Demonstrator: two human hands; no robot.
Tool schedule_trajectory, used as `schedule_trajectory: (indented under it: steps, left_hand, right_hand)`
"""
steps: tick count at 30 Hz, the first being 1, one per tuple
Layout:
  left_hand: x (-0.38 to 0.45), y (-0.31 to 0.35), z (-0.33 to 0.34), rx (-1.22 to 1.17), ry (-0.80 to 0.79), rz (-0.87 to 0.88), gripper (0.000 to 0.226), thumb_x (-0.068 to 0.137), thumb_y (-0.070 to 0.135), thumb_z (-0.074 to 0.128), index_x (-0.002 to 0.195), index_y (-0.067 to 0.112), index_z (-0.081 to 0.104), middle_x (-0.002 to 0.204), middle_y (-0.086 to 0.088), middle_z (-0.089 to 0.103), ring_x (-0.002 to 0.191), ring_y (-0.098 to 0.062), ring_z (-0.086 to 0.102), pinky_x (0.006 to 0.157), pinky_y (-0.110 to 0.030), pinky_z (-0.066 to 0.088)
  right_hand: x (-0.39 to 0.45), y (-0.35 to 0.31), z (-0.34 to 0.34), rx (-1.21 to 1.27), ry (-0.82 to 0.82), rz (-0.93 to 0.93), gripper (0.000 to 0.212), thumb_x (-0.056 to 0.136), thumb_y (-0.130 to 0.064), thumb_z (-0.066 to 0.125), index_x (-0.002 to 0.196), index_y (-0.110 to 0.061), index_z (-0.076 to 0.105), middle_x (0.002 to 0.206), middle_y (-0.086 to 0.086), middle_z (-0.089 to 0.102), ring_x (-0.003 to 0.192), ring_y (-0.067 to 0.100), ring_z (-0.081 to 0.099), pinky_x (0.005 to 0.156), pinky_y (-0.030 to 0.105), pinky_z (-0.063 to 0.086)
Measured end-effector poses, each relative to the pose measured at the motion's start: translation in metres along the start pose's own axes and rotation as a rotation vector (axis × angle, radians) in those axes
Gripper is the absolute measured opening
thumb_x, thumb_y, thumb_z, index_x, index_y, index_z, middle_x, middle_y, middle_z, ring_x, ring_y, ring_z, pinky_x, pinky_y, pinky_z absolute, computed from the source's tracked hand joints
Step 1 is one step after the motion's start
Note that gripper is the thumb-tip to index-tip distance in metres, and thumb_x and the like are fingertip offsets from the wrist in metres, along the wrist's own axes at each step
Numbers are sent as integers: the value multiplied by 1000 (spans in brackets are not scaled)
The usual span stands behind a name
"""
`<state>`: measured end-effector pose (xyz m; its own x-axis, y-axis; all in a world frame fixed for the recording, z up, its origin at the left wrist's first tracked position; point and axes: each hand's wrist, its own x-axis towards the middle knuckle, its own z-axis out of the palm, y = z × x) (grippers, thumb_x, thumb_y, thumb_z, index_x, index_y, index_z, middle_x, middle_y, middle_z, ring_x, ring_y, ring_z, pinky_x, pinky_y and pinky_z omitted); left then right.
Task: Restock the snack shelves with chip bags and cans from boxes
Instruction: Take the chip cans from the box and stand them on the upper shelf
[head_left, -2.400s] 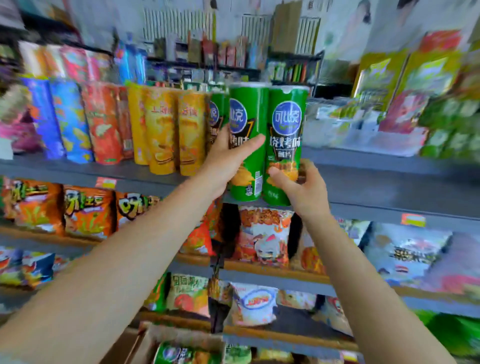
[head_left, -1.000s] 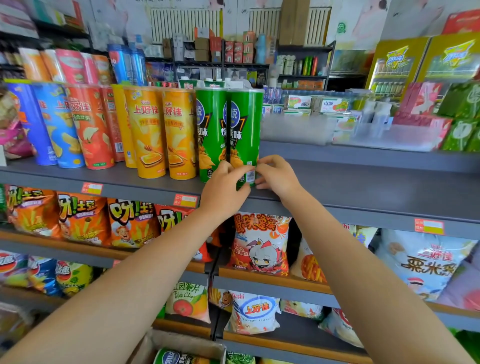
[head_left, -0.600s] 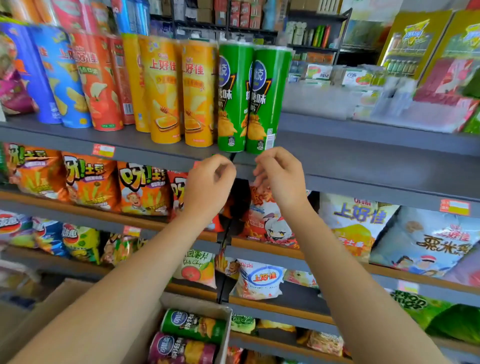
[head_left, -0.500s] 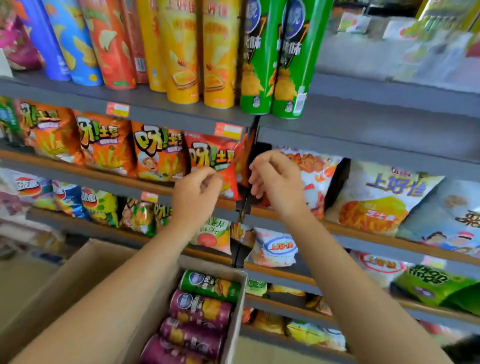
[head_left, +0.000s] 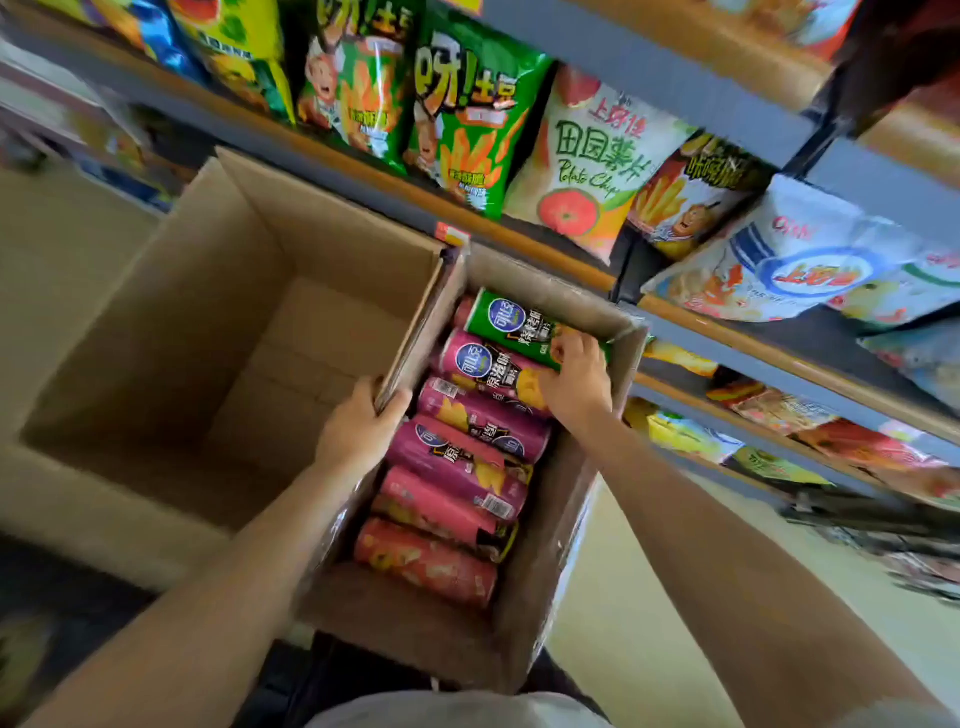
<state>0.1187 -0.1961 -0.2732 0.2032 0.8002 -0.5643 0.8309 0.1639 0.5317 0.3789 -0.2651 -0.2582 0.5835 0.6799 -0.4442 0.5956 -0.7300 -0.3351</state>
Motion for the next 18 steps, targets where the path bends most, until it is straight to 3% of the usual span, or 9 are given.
schedule_trajectory:
  steps: [3,6,8,11,15,18]
  left_hand:
    - [4,-3,4,64,32,66,53,100,57,39,120,11,57,110,-18,68,105,-39,63,82,-41,47]
    - [4,-5,5,54,57,125,53,100,57,37,115,10,57,105,-14,68,100,-37,64,74,-35,40]
    - [2,-7,5,47,58,141,49,100,55,38,111,11,57,100,-9,65,98,-34,63,72,-33,38]
    - [1,-5,1,36,56,139,46,100,55,39,105,13,57,93,-5,60,95,-35,63,70,-34,39]
    - [0,-3,0,36,39,123,48,101,55,38,109,13,57,92,-2,56,94,-32,63,70,-33,37]
    - [-1,-2,-1,35,34,126,50,100,56,37,113,12,57,96,-6,60,94,-31,63,70,-32,37]
  right_hand:
    - [25,-4,0,-161,16,3,62,87,-24,64,142,-13,40,149,10,39,140,30,34,112,48,34]
    - [45,-5,5,-326,-63,36,81,87,-47,68,151,-17,29,154,9,33,144,31,28,115,52,28]
    - [47,-9,11,-466,-97,43,87,82,-58,69,151,-19,32,151,13,32,141,34,29,113,54,28]
    - [41,-11,23,-416,-94,52,82,79,-58,73,143,-19,40,145,15,35,135,36,33,110,50,31]
    - [34,-8,29,-239,-39,13,73,74,-45,82,125,-13,42,132,12,54,125,34,48,102,47,39]
    - [31,-11,24,-323,-101,8,85,71,-56,81,133,-11,42,137,12,50,129,33,45,103,46,38]
